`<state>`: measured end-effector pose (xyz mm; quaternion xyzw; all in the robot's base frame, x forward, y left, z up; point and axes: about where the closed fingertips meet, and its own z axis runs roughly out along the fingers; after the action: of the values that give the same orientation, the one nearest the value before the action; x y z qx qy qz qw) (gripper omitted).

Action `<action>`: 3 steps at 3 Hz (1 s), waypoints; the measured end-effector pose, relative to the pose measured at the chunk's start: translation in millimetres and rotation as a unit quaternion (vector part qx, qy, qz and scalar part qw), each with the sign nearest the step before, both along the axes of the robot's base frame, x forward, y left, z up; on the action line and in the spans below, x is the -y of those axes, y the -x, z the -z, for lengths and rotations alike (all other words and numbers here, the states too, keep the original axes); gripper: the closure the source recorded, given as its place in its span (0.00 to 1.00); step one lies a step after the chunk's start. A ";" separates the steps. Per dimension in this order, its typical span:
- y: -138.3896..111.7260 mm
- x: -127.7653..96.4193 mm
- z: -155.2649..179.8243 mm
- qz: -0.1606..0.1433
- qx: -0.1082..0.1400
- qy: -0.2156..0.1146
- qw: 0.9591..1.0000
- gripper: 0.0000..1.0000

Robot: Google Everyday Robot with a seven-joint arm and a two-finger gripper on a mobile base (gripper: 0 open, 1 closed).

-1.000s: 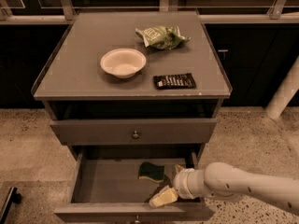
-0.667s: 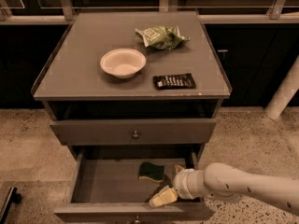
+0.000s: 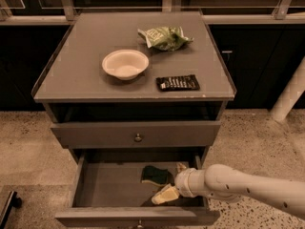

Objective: Pick sponge from middle drawer and place on counter

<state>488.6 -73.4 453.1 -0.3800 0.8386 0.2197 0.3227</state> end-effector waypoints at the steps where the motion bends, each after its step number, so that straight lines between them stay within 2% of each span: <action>1: -34.8 -14.6 1.0 -0.018 0.039 -0.008 0.999 0.00; 2: -41.6 -13.9 0.2 -0.016 0.044 -0.009 0.999 0.00; 3: -36.7 -9.8 8.2 -0.008 0.030 -0.012 0.999 0.00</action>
Offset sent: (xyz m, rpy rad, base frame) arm 0.0313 0.0132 -0.0009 0.0140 -0.0703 0.0330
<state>525.3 -63.7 444.9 -0.3895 0.8225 0.2210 0.3506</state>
